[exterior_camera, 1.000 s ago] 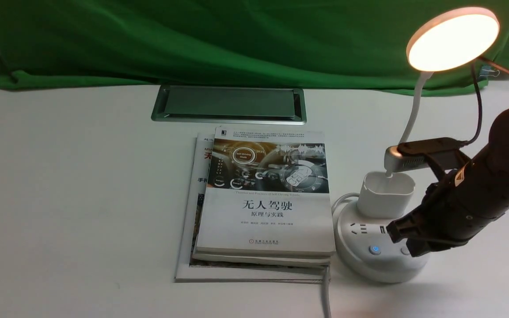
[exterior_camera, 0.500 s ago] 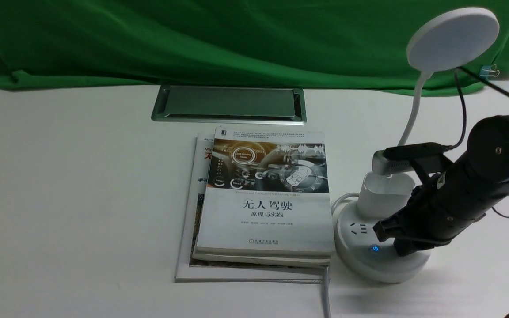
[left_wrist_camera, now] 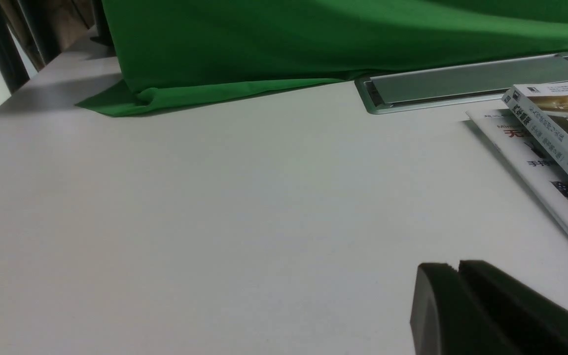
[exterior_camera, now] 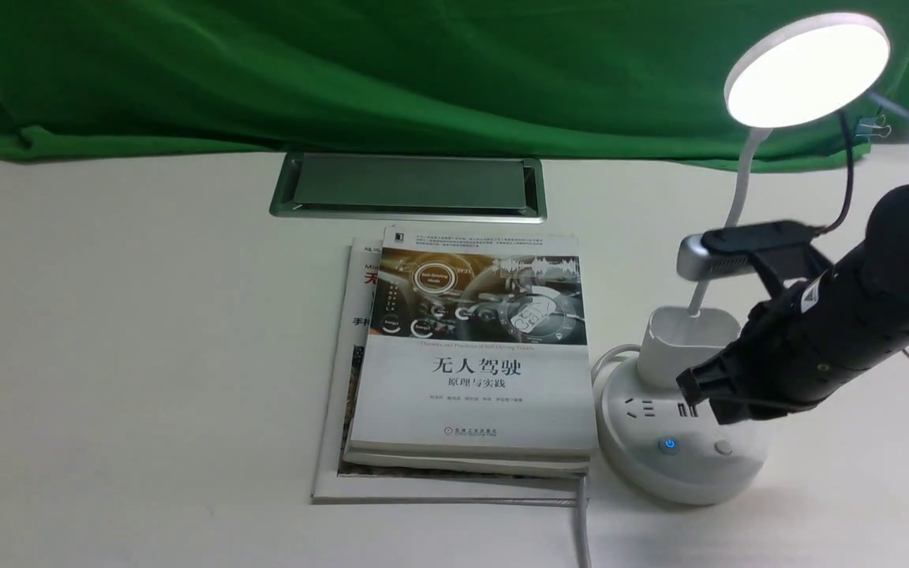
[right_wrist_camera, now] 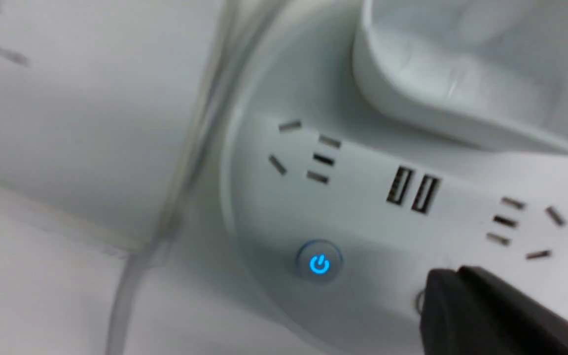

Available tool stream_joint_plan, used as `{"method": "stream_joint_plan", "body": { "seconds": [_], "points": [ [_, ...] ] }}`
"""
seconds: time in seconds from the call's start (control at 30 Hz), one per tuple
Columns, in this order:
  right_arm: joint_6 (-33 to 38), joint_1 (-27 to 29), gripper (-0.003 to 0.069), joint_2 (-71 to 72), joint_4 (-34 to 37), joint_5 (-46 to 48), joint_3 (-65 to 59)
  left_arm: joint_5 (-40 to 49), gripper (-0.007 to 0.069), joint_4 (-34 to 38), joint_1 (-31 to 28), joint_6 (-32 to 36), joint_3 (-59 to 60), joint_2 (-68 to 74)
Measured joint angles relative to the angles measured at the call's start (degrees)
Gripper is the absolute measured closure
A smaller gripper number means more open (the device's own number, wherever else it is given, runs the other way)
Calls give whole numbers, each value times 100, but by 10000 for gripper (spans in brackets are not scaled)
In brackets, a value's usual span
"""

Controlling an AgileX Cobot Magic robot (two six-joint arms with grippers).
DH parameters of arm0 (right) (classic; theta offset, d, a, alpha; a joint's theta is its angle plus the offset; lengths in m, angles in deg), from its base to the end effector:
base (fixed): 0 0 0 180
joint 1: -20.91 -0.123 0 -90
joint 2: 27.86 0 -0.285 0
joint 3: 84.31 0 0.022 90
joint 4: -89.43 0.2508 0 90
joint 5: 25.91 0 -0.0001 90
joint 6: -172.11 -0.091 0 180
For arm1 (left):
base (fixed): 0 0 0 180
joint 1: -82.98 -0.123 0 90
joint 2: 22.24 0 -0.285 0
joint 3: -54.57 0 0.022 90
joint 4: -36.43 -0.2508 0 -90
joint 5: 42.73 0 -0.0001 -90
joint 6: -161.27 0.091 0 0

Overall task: Turn off the desk lamp on the white desktop by hand.
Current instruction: 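Press the power button on the lamp base to turn the lamp off with the right gripper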

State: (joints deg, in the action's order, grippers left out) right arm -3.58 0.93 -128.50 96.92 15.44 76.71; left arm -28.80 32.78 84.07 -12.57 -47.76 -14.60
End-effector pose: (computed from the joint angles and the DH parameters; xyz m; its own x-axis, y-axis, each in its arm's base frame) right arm 0.2899 0.1138 0.2127 -0.8954 -0.3010 -0.3281 -0.3465 0.9338 0.0889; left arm 0.0555 0.0003 0.1887 -0.1571 0.1715 -0.9726 0.0308 0.9852 0.1688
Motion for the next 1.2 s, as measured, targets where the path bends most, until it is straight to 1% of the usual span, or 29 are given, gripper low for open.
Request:
{"method": "stream_joint_plan", "body": {
  "seconds": [0.5, 0.93, 1.2],
  "points": [
    [106, 0, 622, -633, 0, 169, 76, 0, 605, 0, 0, 0, 0, 0],
    [121, 0, 624, -44, -41, 166, 72, 0, 605, 0, 0, -4, 0, 0],
    [115, 0, 622, -628, -111, 164, 89, 0, 605, 0, 0, -4, 0, 0]
  ]
}}
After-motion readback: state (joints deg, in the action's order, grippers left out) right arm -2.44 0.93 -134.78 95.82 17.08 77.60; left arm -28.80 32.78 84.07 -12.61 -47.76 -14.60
